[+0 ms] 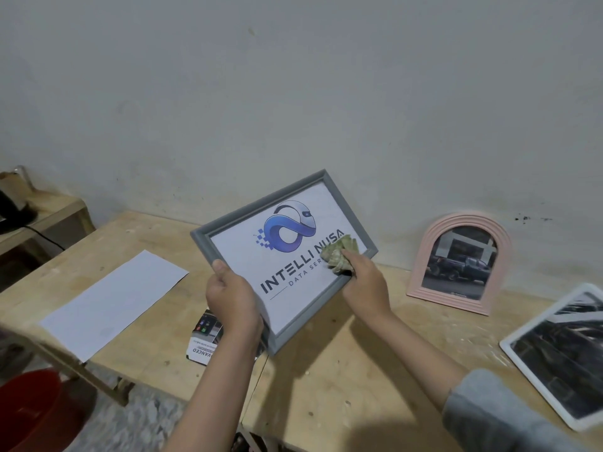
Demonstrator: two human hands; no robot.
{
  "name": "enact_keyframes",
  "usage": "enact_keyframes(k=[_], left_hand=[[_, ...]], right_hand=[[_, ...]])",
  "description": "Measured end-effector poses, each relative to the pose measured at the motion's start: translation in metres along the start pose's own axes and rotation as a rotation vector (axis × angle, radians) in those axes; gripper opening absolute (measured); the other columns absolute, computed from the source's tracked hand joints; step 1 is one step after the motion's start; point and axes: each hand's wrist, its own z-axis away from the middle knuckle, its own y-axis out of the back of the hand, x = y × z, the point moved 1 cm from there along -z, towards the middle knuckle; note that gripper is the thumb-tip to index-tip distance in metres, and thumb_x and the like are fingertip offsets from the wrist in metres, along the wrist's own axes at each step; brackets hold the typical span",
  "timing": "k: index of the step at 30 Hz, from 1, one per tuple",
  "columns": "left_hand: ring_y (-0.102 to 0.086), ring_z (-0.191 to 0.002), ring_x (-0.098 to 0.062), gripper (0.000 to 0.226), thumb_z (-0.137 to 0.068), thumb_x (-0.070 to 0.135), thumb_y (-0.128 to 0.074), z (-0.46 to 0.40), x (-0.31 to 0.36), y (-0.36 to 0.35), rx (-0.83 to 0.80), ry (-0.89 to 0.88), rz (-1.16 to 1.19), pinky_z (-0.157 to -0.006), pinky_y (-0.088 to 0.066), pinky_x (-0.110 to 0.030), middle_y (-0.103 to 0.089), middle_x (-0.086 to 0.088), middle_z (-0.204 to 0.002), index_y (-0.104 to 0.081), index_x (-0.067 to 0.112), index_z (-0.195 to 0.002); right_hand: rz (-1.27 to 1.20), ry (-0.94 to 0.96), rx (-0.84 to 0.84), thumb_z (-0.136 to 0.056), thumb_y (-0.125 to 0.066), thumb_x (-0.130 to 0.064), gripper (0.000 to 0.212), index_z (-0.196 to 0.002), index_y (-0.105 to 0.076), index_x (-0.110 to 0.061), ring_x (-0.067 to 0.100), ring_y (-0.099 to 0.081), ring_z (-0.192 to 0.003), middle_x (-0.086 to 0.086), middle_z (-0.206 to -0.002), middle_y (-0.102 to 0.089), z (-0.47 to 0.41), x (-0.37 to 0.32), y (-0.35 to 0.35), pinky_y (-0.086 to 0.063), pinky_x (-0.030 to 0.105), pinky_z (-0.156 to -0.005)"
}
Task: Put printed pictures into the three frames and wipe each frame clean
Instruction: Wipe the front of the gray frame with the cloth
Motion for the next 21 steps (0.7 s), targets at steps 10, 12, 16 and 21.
enact_keyframes(k=[10,12,16,21], left_hand=[[-0.045,-0.062,-0.018,0.045,-0.1,0.043,-0.033,-0.001,0.0,-0.013,0.016,0.03,-0.057,-0.065,-0.036,-0.031,-0.049,0.0,-0.07,-0.04,0.014,-0.068],[-0.046,-0.065,-0.021,0.044,-0.1,0.043,-0.032,-0.002,0.0,-0.015,0.024,0.041,-0.058,-0.067,-0.036,-0.031,-0.049,0.0,-0.07,-0.041,0.013,-0.069],[-0.045,-0.063,-0.019,0.043,-0.101,0.041,-0.031,-0.001,0.001,-0.019,0.047,0.038,-0.061,-0.06,-0.034,-0.032,-0.048,0.0,-0.07,-0.047,0.005,-0.083],[-0.041,-0.058,-0.015,0.04,-0.101,0.039,-0.032,-0.007,-0.001,-0.017,0.066,0.09,-0.042,-0.052,-0.032,-0.027,-0.045,0.001,-0.069,-0.044,0.005,-0.083]], right_hand=[[-0.261,0.0,-0.088,-0.079,-0.044,0.006,0.055,-0.125,-0.056,-0.023,0.004,-0.052,-0.108,-0.007,-0.121,-0.057,0.055,-0.031,-0.022,-0.035,0.004,-0.085],[-0.304,-0.008,-0.096,-0.081,-0.045,0.001,0.051,-0.122,-0.057,-0.028,0.001,-0.053,-0.106,-0.01,-0.119,-0.058,0.061,-0.037,-0.023,-0.038,0.005,-0.085],[-0.379,-0.052,-0.136,-0.084,-0.046,-0.006,0.045,-0.114,-0.057,-0.038,-0.001,-0.057,-0.099,-0.014,-0.112,-0.062,0.073,-0.048,-0.026,-0.043,0.012,-0.082],[-0.521,-0.115,-0.263,-0.085,-0.046,-0.012,0.035,-0.105,-0.058,-0.039,-0.002,-0.06,-0.093,-0.015,-0.101,-0.066,0.084,-0.056,-0.028,-0.048,0.018,-0.083]])
